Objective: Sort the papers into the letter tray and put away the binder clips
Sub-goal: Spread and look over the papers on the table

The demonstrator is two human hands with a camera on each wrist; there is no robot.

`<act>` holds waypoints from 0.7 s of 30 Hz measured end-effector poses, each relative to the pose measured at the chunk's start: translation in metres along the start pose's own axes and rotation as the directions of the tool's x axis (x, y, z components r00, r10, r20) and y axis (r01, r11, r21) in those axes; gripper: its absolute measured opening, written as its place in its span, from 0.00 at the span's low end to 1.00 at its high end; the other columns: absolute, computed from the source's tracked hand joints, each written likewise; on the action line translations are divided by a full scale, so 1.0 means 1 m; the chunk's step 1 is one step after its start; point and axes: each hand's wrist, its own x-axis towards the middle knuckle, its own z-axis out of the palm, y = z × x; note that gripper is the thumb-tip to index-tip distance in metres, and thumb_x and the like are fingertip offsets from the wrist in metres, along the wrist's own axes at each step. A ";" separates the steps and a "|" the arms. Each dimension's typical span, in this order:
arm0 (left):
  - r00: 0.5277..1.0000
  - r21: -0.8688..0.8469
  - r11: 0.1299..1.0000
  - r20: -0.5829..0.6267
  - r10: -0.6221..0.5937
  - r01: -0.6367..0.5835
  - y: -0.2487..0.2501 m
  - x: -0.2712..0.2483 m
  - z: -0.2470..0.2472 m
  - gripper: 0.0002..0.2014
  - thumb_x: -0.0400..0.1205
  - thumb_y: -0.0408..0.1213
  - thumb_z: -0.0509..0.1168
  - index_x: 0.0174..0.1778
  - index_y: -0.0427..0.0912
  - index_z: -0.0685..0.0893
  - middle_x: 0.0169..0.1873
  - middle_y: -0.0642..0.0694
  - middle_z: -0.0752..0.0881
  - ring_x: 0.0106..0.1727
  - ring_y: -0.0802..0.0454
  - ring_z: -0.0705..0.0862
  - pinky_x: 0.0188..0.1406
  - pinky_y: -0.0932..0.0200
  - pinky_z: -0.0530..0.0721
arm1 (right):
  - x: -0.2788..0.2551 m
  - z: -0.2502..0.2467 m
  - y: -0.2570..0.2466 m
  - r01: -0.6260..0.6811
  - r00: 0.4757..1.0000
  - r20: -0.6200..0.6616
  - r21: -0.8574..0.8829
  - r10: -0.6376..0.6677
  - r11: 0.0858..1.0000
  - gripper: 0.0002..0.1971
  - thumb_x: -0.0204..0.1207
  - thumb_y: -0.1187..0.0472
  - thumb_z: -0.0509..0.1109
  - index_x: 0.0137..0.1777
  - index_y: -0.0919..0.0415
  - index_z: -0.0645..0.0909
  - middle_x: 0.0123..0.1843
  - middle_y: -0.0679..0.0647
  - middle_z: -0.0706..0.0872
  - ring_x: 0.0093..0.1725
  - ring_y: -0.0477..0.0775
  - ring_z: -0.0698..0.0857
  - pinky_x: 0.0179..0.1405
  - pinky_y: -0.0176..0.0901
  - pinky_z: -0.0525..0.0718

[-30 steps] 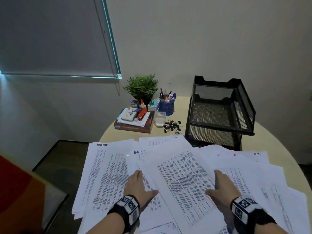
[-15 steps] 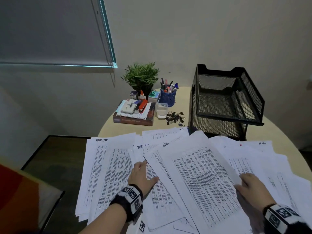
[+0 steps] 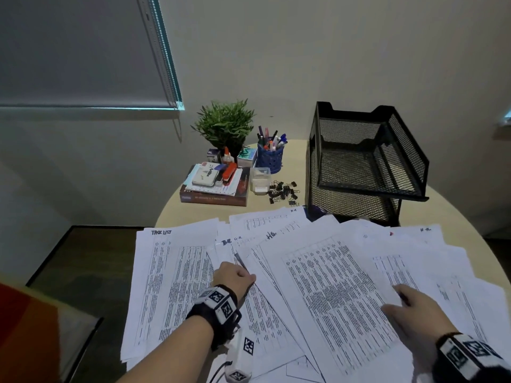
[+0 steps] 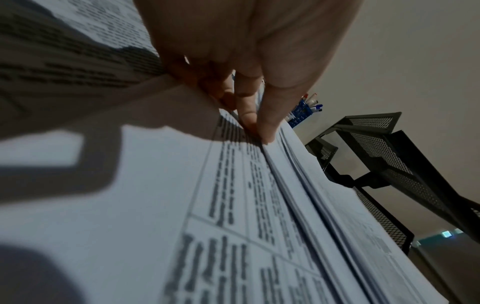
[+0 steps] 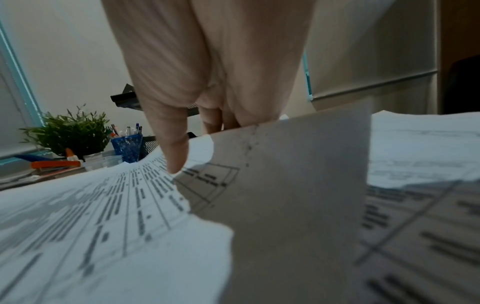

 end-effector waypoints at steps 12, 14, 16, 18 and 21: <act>0.993 -0.085 0.991 0.068 -0.098 0.103 0.009 0.007 -0.034 0.09 0.78 0.35 0.64 0.33 0.37 0.74 0.35 0.41 0.76 0.34 0.48 0.74 0.31 0.60 0.68 | -0.005 -0.013 0.035 -0.132 0.962 -0.208 0.203 0.174 0.970 0.07 0.71 0.70 0.63 0.39 0.57 0.78 0.28 0.51 0.78 0.26 0.56 0.74 0.30 0.40 0.73; 0.994 -0.098 0.989 0.002 -0.111 0.111 0.010 0.008 -0.034 0.08 0.77 0.35 0.64 0.36 0.39 0.71 0.35 0.43 0.75 0.34 0.48 0.73 0.35 0.58 0.71 | -0.003 -0.010 0.041 -0.168 0.967 -0.143 0.258 0.209 0.952 0.11 0.74 0.70 0.61 0.47 0.54 0.80 0.31 0.53 0.79 0.26 0.55 0.74 0.28 0.40 0.73; 0.990 -0.119 0.986 -0.067 -0.122 0.113 0.013 0.005 -0.030 0.12 0.76 0.35 0.67 0.50 0.40 0.70 0.46 0.43 0.75 0.42 0.46 0.76 0.43 0.55 0.75 | 0.002 -0.007 0.045 -0.165 0.973 -0.120 0.238 0.198 0.957 0.15 0.72 0.72 0.59 0.46 0.52 0.81 0.25 0.52 0.78 0.25 0.56 0.74 0.30 0.42 0.71; 0.983 -0.153 0.985 -0.153 -0.101 0.077 0.017 0.000 -0.024 0.27 0.74 0.34 0.70 0.67 0.39 0.68 0.62 0.40 0.71 0.59 0.42 0.77 0.57 0.52 0.78 | 0.005 -0.005 0.043 -0.157 0.978 -0.103 0.197 0.179 0.968 0.15 0.71 0.73 0.58 0.44 0.53 0.82 0.22 0.50 0.78 0.26 0.57 0.75 0.32 0.43 0.72; 0.974 -0.133 0.991 -0.223 -0.033 0.003 0.032 -0.011 -0.014 0.37 0.74 0.35 0.71 0.77 0.40 0.61 0.71 0.38 0.66 0.70 0.40 0.72 0.68 0.48 0.75 | 0.007 0.000 0.043 -0.155 0.980 -0.079 0.279 0.184 0.948 0.12 0.74 0.75 0.62 0.51 0.61 0.82 0.27 0.51 0.80 0.25 0.52 0.78 0.24 0.40 0.76</act>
